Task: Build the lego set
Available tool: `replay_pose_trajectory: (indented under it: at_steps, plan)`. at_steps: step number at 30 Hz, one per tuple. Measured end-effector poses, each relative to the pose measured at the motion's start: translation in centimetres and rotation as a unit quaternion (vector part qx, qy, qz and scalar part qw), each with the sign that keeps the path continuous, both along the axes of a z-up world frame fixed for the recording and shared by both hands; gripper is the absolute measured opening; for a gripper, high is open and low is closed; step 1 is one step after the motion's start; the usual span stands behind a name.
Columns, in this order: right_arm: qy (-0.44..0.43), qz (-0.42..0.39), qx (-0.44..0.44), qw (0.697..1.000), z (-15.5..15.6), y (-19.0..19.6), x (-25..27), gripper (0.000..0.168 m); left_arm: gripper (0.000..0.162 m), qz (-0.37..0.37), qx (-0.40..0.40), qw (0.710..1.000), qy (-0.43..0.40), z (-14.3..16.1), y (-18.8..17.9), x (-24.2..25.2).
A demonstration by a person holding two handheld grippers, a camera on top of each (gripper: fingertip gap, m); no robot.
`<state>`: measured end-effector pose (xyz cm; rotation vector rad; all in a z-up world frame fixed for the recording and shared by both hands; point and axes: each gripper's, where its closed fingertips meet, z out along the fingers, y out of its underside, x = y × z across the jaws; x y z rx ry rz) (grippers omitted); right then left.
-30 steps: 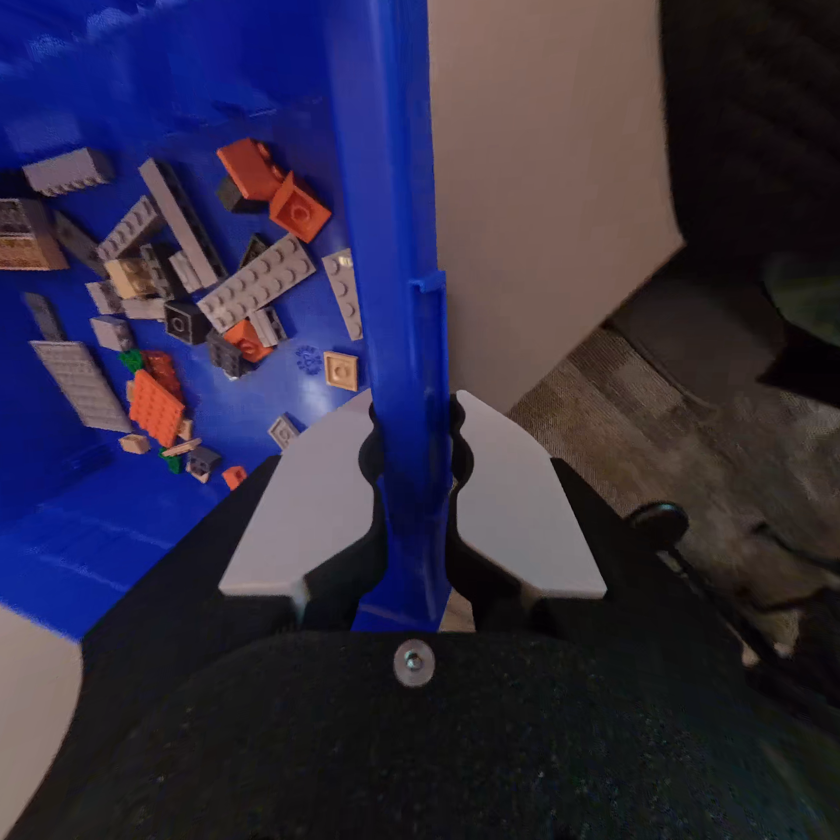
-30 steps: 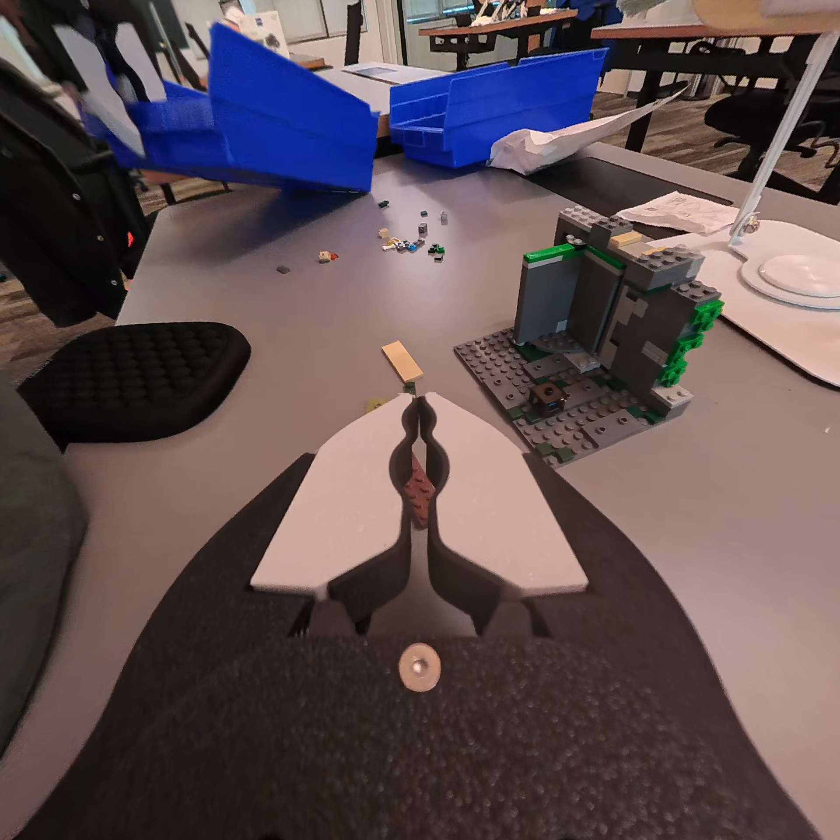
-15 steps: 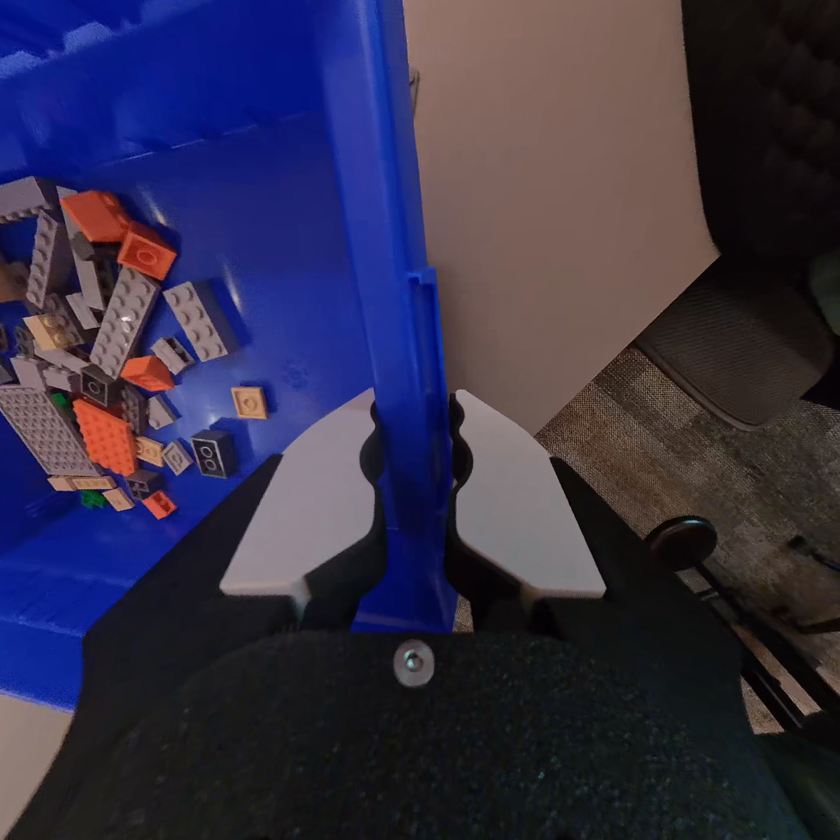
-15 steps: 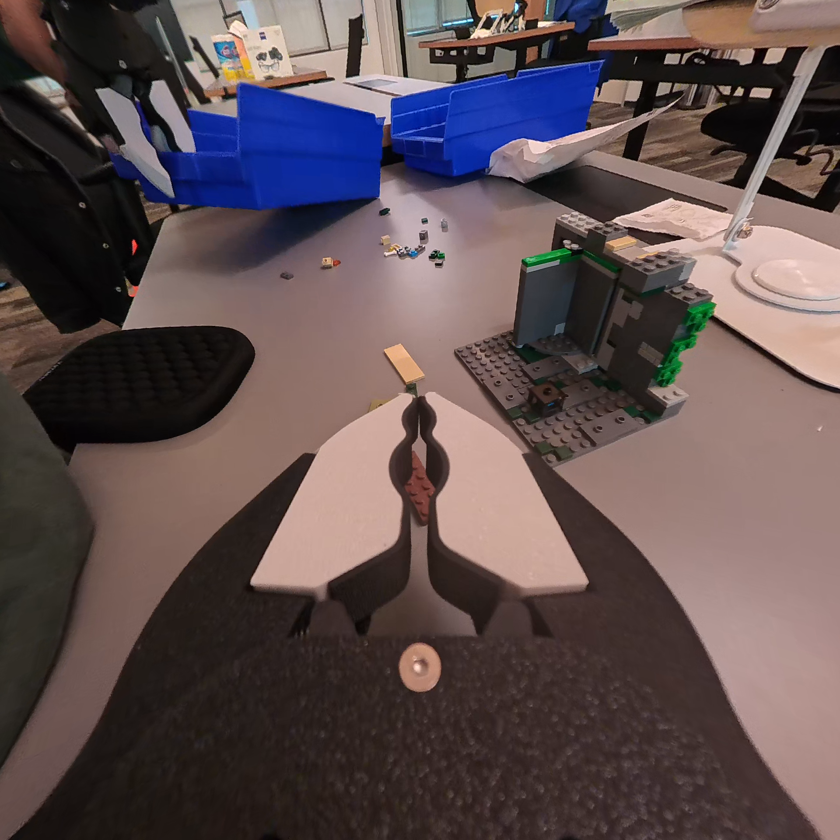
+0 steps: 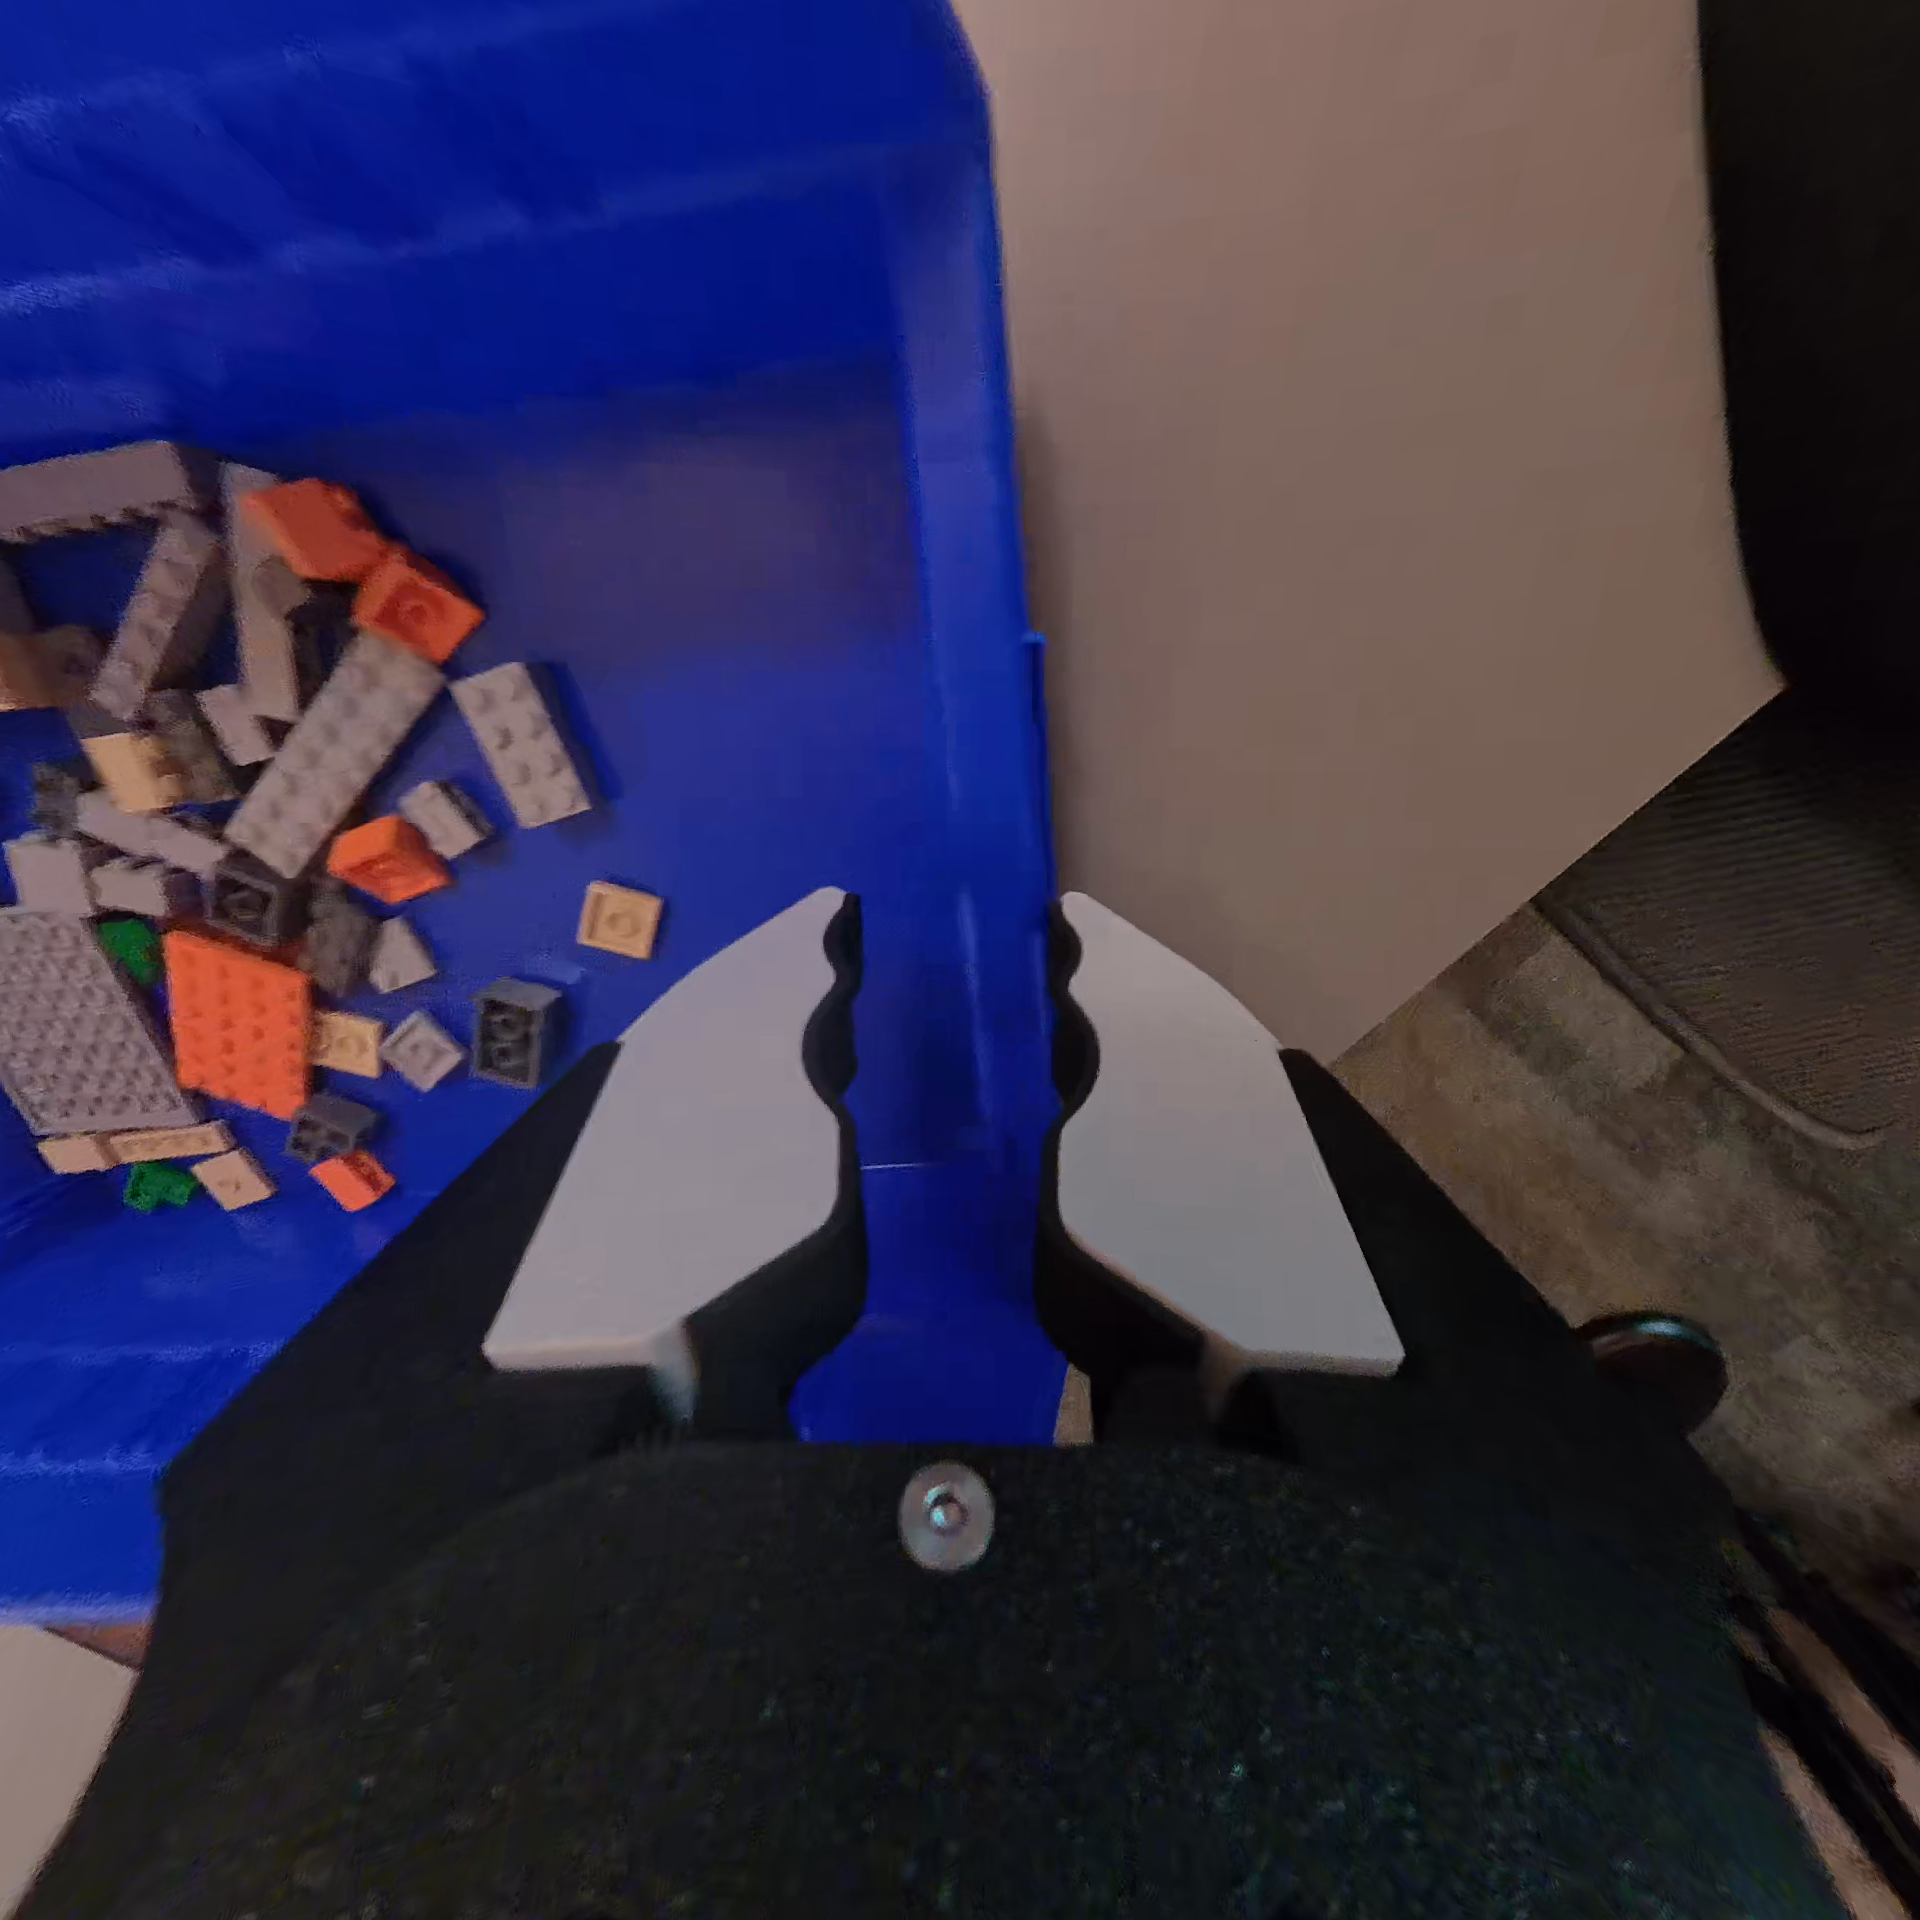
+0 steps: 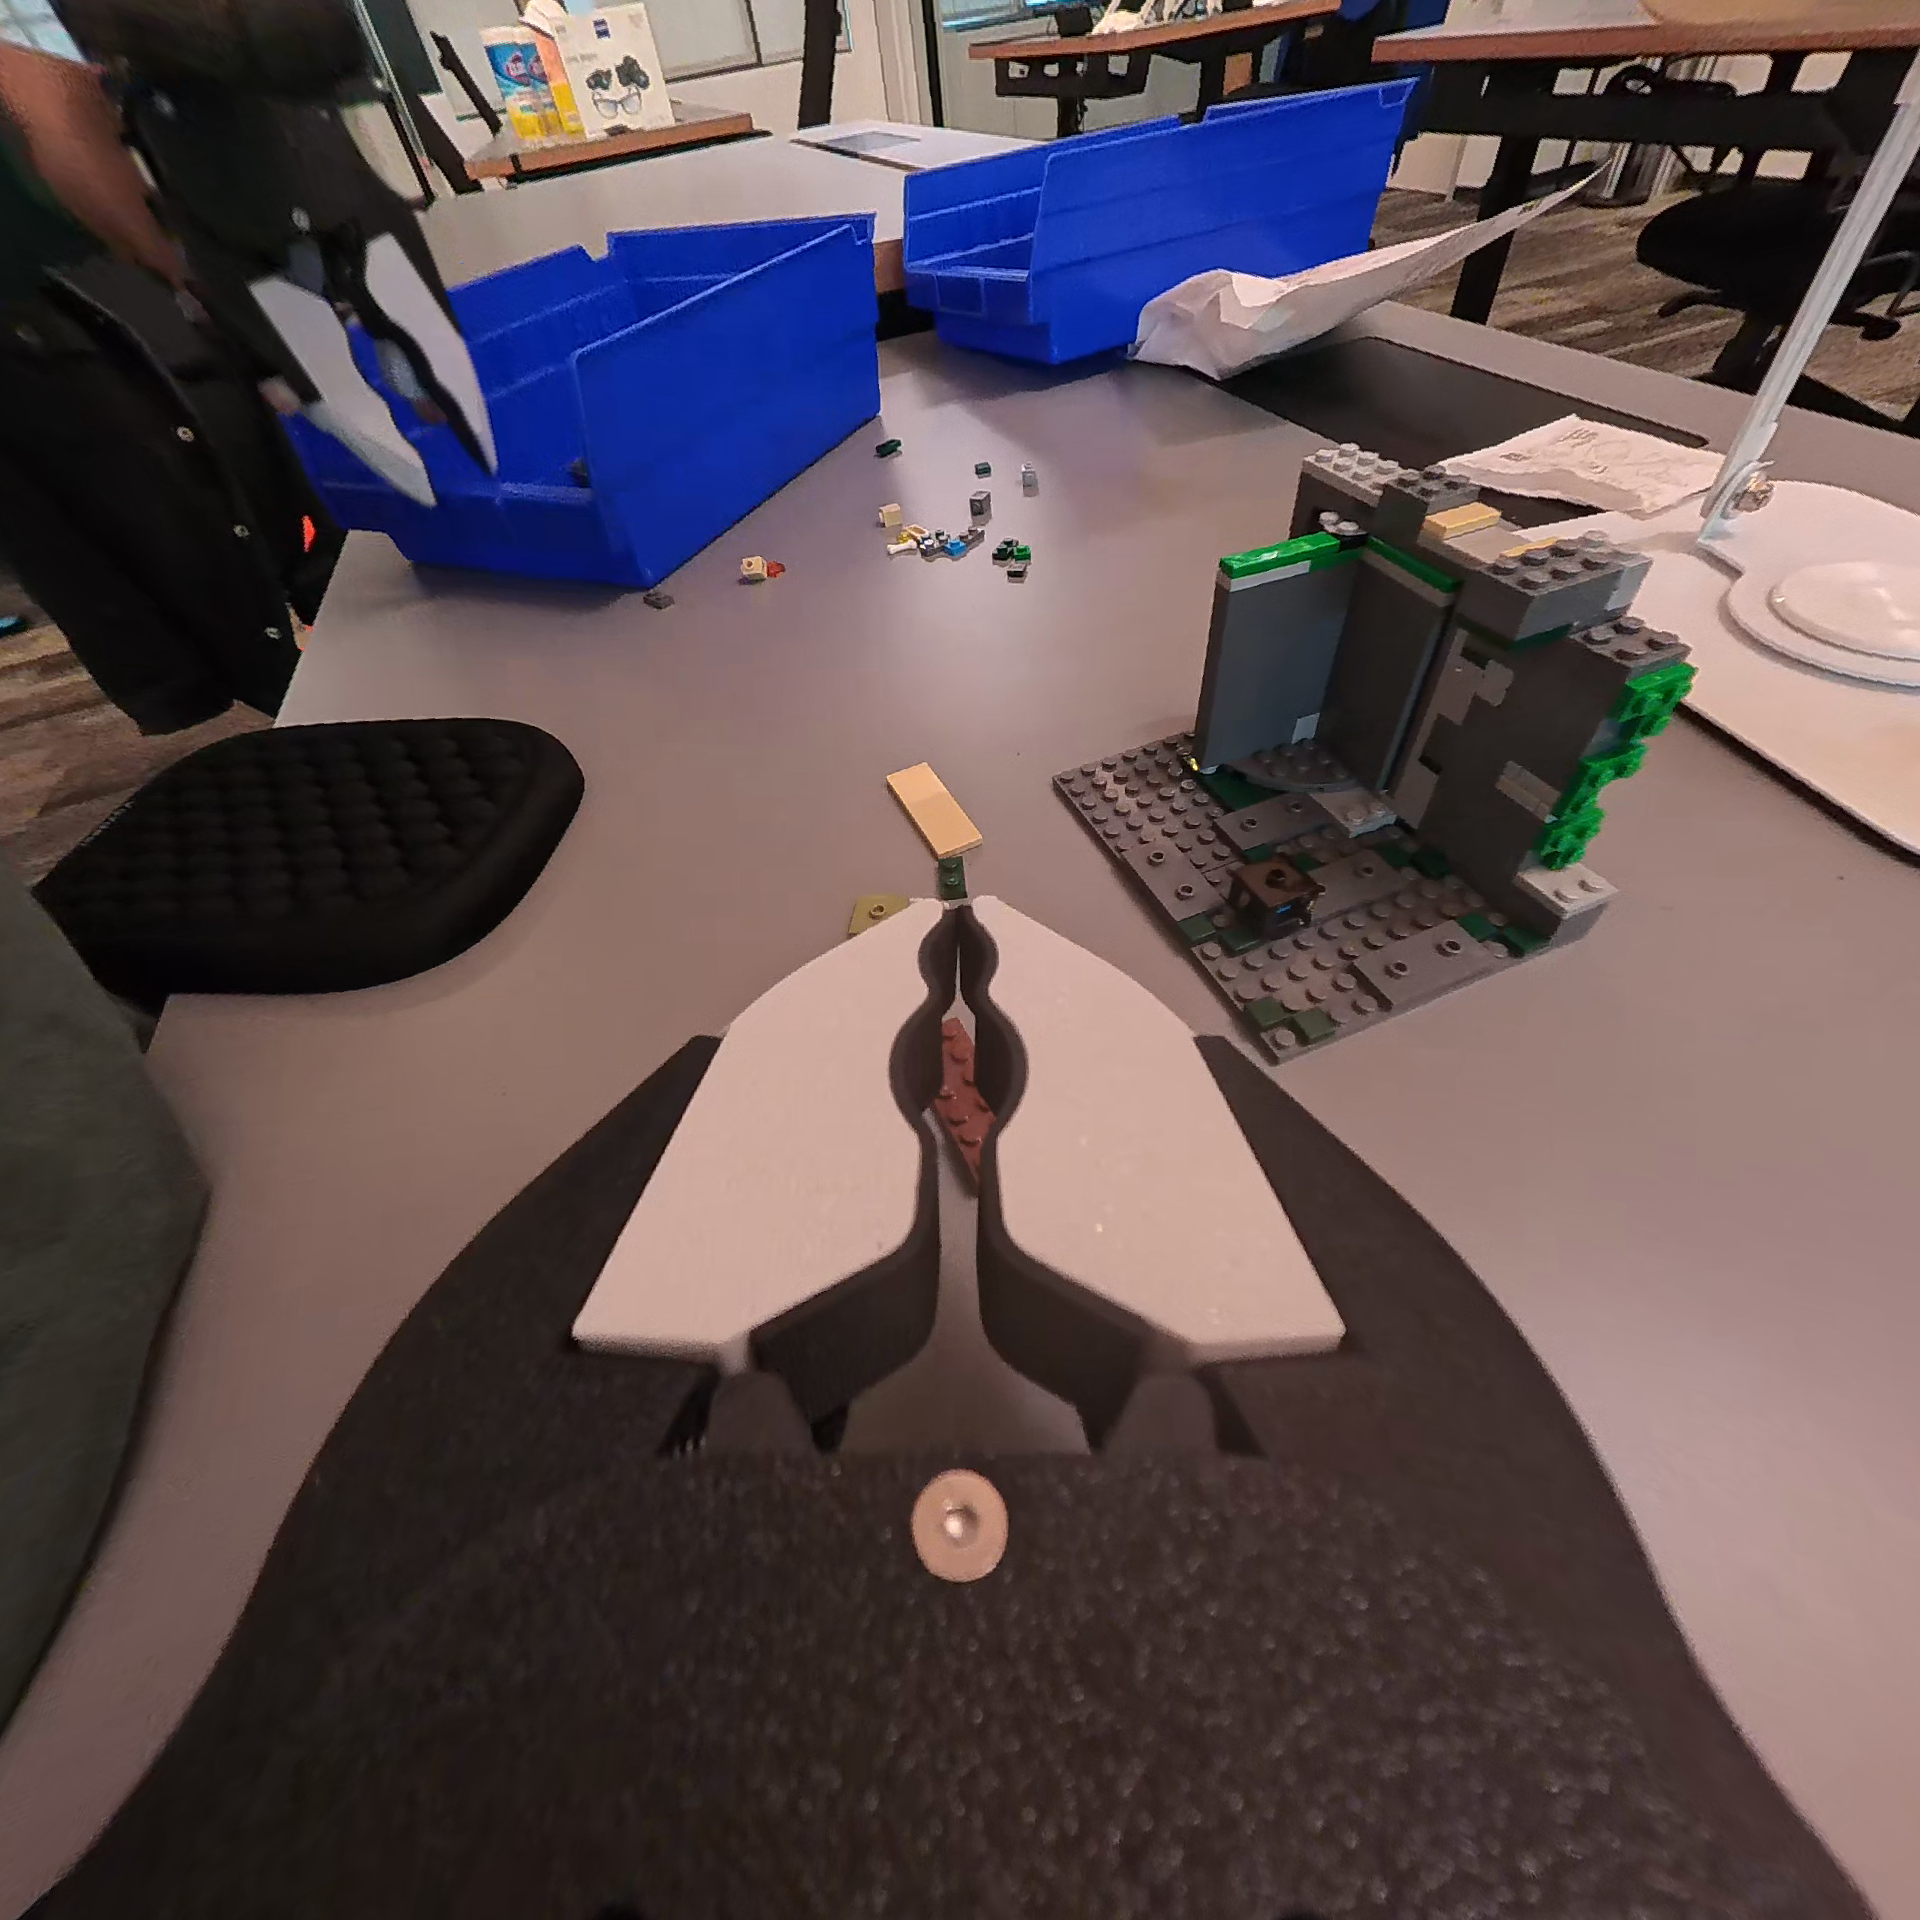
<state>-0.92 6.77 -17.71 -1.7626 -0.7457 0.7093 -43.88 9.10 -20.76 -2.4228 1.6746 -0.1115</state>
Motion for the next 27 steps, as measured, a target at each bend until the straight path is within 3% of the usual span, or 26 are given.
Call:
replay_pose_trajectory:
  at_steps: [6,12,19,27]
  plan:
    - [-0.001,0.004,0.001,1.0,0.0,-0.1,-0.1,0.0,0.032,0.059,0.076,0.995,0.005,3.3,6.8,-3.9]
    - [-0.001,0.002,0.0,1.0,0.0,-0.1,0.0,0.0,0.032,0.055,0.092,0.99,0.088,0.7,13.0,-8.6]
    - [-0.002,-0.002,-0.005,1.0,-0.3,0.0,0.1,0.0,0.035,0.005,0.028,0.989,0.143,-3.2,15.1,-10.2]
    - [-0.001,-0.002,-0.008,1.0,-0.5,0.1,0.1,0.0,0.033,-0.016,-0.03,0.986,0.16,-3.7,15.1,-10.6]
